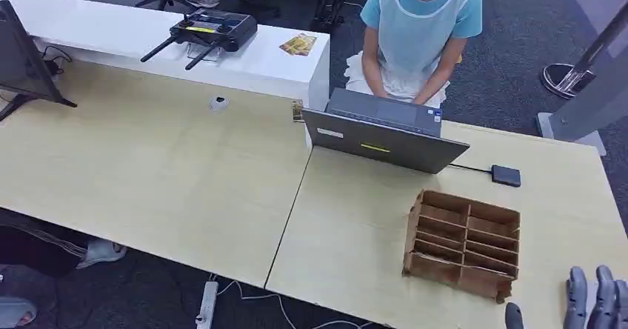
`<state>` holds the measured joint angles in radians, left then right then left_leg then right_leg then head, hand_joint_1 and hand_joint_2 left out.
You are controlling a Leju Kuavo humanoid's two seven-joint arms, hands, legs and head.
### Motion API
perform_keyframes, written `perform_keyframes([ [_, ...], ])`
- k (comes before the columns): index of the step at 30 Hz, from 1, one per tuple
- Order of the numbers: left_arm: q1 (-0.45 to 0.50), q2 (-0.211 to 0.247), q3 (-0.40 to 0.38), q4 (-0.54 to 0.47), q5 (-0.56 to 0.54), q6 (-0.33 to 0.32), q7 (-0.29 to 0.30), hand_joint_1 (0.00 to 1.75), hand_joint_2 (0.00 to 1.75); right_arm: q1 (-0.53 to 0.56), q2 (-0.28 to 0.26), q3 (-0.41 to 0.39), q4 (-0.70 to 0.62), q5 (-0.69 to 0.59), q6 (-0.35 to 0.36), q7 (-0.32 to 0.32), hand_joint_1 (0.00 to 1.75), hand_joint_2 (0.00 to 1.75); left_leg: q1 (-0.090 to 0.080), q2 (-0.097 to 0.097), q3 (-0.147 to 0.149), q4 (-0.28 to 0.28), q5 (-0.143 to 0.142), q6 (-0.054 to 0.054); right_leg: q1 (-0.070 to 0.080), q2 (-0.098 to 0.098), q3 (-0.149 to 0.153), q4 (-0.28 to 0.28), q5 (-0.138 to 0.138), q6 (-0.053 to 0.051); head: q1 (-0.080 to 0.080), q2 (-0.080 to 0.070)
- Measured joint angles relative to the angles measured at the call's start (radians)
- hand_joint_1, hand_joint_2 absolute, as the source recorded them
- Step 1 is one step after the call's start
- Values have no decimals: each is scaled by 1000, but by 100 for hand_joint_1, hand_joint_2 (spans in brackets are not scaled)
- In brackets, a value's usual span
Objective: Pass the card to the sensor for recognition and then transmit it.
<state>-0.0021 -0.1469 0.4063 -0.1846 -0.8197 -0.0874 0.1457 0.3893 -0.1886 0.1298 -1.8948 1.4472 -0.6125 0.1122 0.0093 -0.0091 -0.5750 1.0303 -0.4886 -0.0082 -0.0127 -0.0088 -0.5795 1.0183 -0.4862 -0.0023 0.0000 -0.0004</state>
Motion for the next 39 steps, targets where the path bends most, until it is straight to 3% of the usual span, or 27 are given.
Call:
perform_keyframes([
  [3, 0, 3, 0, 0, -16, -3, -5, 0, 175, -24, -97, 80, 16, -112, 108, 16, 0, 175, 0, 0, 0, 0, 0, 0, 0, 0, 0, 0, 1, 1, 0, 0],
  [8, 3, 7, 0, 0, -18, -8, -12, 0, 175, -60, -252, 172, 37, -234, 207, 20, 0, 175, -1, 0, 0, 1, 0, 0, 0, 0, 0, 0, 1, 1, 0, 0],
  [14, 3, 7, 0, 0, -20, -2, -10, 0, 175, -123, -342, 208, 63, -333, 322, -33, 0, 175, -1, 1, 1, 1, 0, 0, 0, 0, 0, 0, 1, 1, 0, 0],
  [22, 7, 0, 43, 0, 35, 6, -11, 0, 175, -162, -355, 220, 84, -335, 335, -47, 0, 175, -1, 1, 1, 1, 0, 0, 0, 0, 0, 0, 1, 1, 0, 0],
  [34, 6, -2, 50, 0, 0, 16, -11, 0, 175, -221, -330, 224, 119, -305, 331, -64, 0, 175, -1, 1, 1, 1, 0, 0, 0, 0, 0, 0, 1, 1, 0, 0],
  [39, 5, -2, 57, 0, 0, 16, -16, 0, 175, -252, -315, 220, 145, -306, 375, -65, 0, 175, -1, 1, 1, 1, 0, 0, 0, 0, 0, 0, 1, 1, 0, 0],
])
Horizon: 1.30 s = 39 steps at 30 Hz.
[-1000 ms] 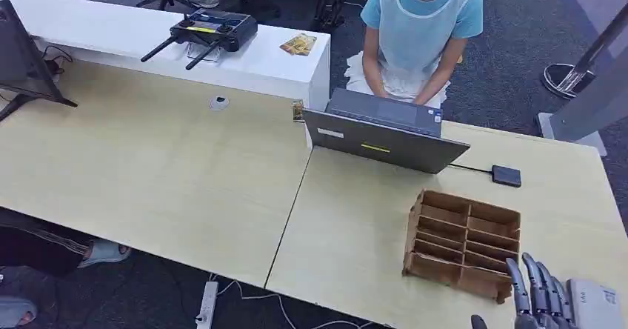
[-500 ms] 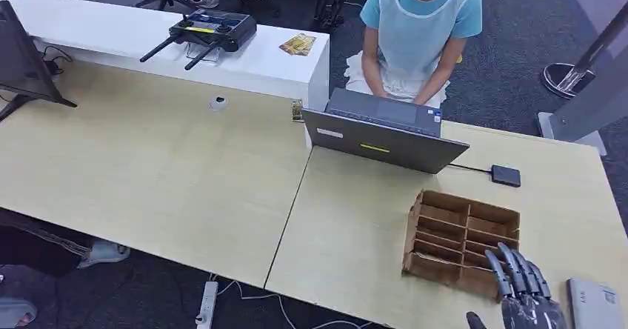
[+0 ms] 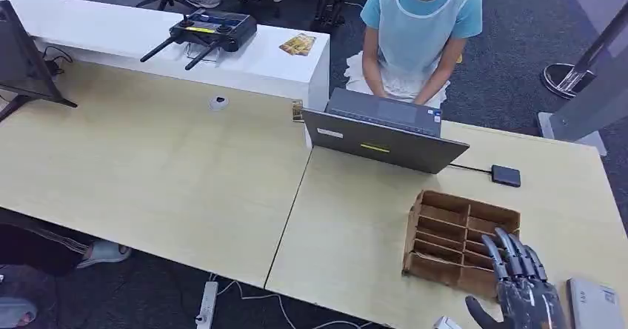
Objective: Pass the card to the sensor for recognition and then transmit it.
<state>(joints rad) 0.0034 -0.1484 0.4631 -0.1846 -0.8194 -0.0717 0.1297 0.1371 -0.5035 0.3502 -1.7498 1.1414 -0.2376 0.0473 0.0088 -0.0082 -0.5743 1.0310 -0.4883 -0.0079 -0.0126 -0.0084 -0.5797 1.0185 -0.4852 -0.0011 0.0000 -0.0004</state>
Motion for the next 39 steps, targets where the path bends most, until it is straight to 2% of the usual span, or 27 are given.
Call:
perform_keyframes([
  [16, -3, 0, 31, 0, 0, 3, -6, 0, 175, -68, 96, 0, 113, 45, 72, 97, 0, 175, 0, 1, 0, 0, 0, 0, 0, 1, 0, 0, 0, 0, 0, 0],
  [22, -3, 0, 37, 0, -3, 4, -9, 0, 175, -80, 120, -8, 138, 51, 69, 100, 0, 175, 0, 1, 0, 0, 0, 0, 0, 1, 0, 0, 0, 0, 0, 0],
  [29, -3, 0, 47, 0, -6, 10, -14, 0, 175, -82, 169, -13, 153, 87, 51, 134, 0, 175, 0, 1, 0, 0, 0, 0, 0, 1, 0, 0, 0, 0, 0, 0],
  [39, -3, 0, 59, 0, -8, 10, -16, 0, 175, -64, 186, -35, 152, 87, 38, 137, 0, 175, 0, 1, 0, 0, 0, 0, 0, 1, 0, 0, 0, 0, 0, 0],
])
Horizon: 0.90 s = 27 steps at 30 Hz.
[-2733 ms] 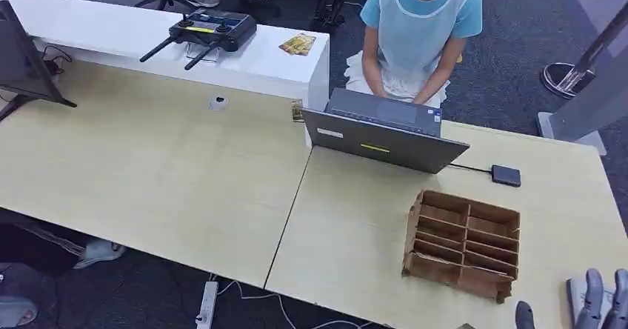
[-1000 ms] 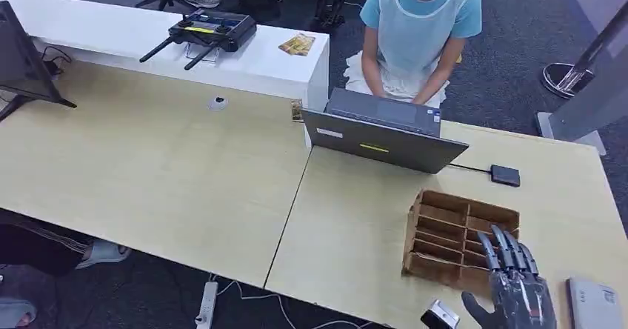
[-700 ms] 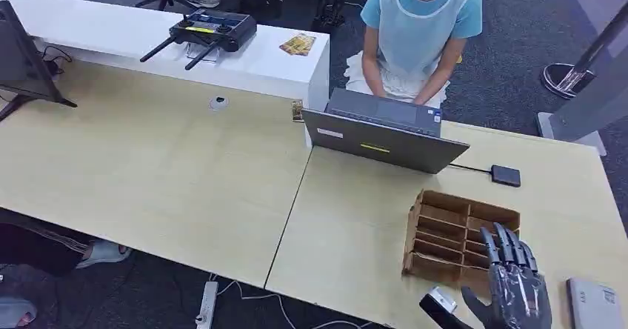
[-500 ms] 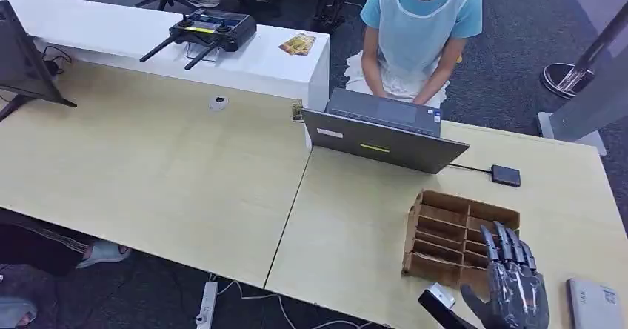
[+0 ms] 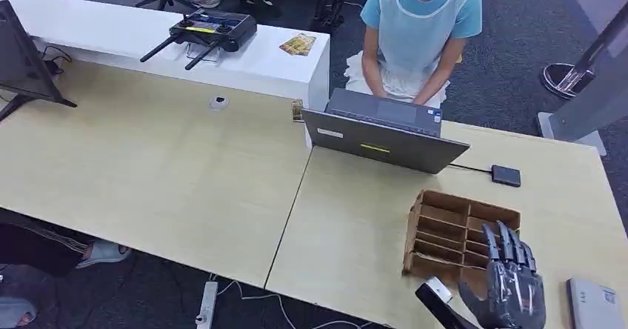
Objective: Pass the card to the sensor for recognition and then transmit it.
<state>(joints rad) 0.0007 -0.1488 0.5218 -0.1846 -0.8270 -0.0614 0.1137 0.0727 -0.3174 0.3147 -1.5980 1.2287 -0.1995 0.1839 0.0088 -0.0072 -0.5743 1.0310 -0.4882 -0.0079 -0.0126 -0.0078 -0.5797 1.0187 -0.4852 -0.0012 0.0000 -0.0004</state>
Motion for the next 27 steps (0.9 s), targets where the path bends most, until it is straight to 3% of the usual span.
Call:
perform_keyframes([
  [19, 0, -2, 17, 0, -8, 1, -2, 0, 175, 18, 12, -33, -1, -11, 0, 8, 2, 175, 0, 0, 0, 0, 0, 0, 0, 0, 0, 0, 0, 0, 0, 0],
  [21, 0, -2, 21, 0, -11, 1, -2, 0, 175, 18, 13, -37, 0, -11, 0, 8, 14, 175, 0, 0, 0, 0, 0, 0, 0, 0, 0, 0, 0, 0, 0, 0],
  [27, 0, -2, 24, 0, -15, 0, -6, 0, 175, 18, 17, -40, 7, -11, 0, 8, 30, 175, 0, 0, 0, 0, 0, 0, 0, 0, 0, 0, 0, 0, 0, 0],
])
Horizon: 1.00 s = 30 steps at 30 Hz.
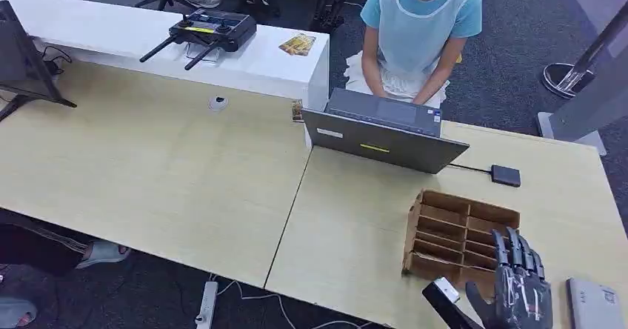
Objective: Pass the card to the sensor for recognition and then transmit it.
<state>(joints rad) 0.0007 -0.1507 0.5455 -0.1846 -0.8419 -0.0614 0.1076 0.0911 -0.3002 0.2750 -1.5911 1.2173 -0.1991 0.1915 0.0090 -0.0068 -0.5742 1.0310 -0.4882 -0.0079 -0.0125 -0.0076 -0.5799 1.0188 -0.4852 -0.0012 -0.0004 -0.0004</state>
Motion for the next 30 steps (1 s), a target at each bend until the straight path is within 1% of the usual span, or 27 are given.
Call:
perform_keyframes([
  [2, 0, 0, 2, 0, -2, 0, -2, 0, 175, 0, 2, 0, 2, 0, 0, 0, 35, 175, 0, 0, 0, 0, 0, 0, 0, 0, 0, 0, 0, 0, 0, 0],
  [5, 0, 0, 7, 0, -3, 0, -2, 0, 175, 0, 3, -3, 7, 0, 0, 0, 37, 175, 0, 0, 0, 0, 0, 0, 0, 0, 0, 0, 0, 0, 0, 0],
  [6, 0, 0, 8, 0, -4, 0, -2, 0, 175, 0, 5, -6, 9, 0, 0, 0, 54, 175, 0, 0, 0, 0, 0, 0, 0, 0, 0, 0, 0, 0, 0, 0],
  [7, 0, 0, 8, 0, -5, 0, -2, 0, 175, 0, 5, -8, 11, 0, 0, 0, 54, 175, 0, 0, 0, 0, 0, 0, 0, 0, 0, 0, 0, 0, 0, 0],
  [8, 0, 0, 8, 0, -6, 0, -2, 0, 175, -1, 6, -11, 13, 0, 0, 0, 63, 175, 0, 0, 0, 0, 0, 0, 0, 0, 0, 0, 0, 0, 0, 0],
  [9, 0, 0, 9, 0, -6, 0, -2, 0, 175, -1, 7, -14, 16, 0, 0, 0, 59, 175, 0, 0, 0, 0, 0, 0, 0, 0, 0, 0, 0, 0, 0, 0],
  [13, 0, 0, 10, 0, -8, 0, -2, 0, 175, -1, 8, -16, 21, 0, 0, 3, 58, 175, 0, 0, 0, 0, 0, 0, 0, 0, 0, 0, 0, 0, 0, 0],
  [15, 0, 0, 10, 0, -8, 0, -2, 0, 175, -1, 9, -18, 24, 0, 0, 3, 65, 175, 0, 0, 0, 0, 0, 0, 0, 0, 0, 0, 0, 0, 0, 0],
  [17, 0, 0, 11, 0, -11, 0, -2, 0, 175, -1, 10, -19, 26, 2, 0, 5, 66, 175, 0, 0, 0, 0, 0, 0, 0, 0, 0, 0, 0, 0, 0, 0],
  [20, 0, 0, 14, 0, -14, 0, -2, 0, 175, -1, 11, -22, 27, 6, 0, 5, 68, 175, 0, 0, 0, 0, 0, 0, 0, 0, 0, 0, 0, 0, 0, 0],
  [23, 0, 0, 16, 0, -17, 0, -2, 0, 175, -1, 11, -26, 27, 7, 0, 5, 66, 175, 0, 0, 0, 0, 0, 0, 0, 0, 0, 0, 0, 0, 0, 0],
  [24, 0, 0, 16, 0, -18, 0, -2, 0, 175, -1, 11, -27, 27, 7, 0, 5, 72, 175, 0, 0, 0, 0, 0, 0, 0, 0, 0, 0, 0, 0, 0, 0],
  [25, 0, 0, 16, 0, -19, 0, -2, 0, 175, -1, 11, -29, 27, 7, 0, 5, 72, 175, 0, 0, 0, 0, 0, 0, 0, 0, 0, 0, 0, 0, 0, 0],
  [26, 0, 0, 16, 0, -19, 0, -2, 0, 175, -1, 11, -31, 27, 8, 0, 4, 80, 175, 0, 0, 0, 0, 0, 0, 0, 0, 0, 0, 0, 0, 0, 0],
  [30, 0, 0, 16, 0, -23, 0, -2, 0, 175, -1, 11, -39, 27, 9, 0, 5, 80, 175, 0, 0, 0, 0, 0, 0, 0, 0, 0, 0, 0, 0, 0, 0],
])
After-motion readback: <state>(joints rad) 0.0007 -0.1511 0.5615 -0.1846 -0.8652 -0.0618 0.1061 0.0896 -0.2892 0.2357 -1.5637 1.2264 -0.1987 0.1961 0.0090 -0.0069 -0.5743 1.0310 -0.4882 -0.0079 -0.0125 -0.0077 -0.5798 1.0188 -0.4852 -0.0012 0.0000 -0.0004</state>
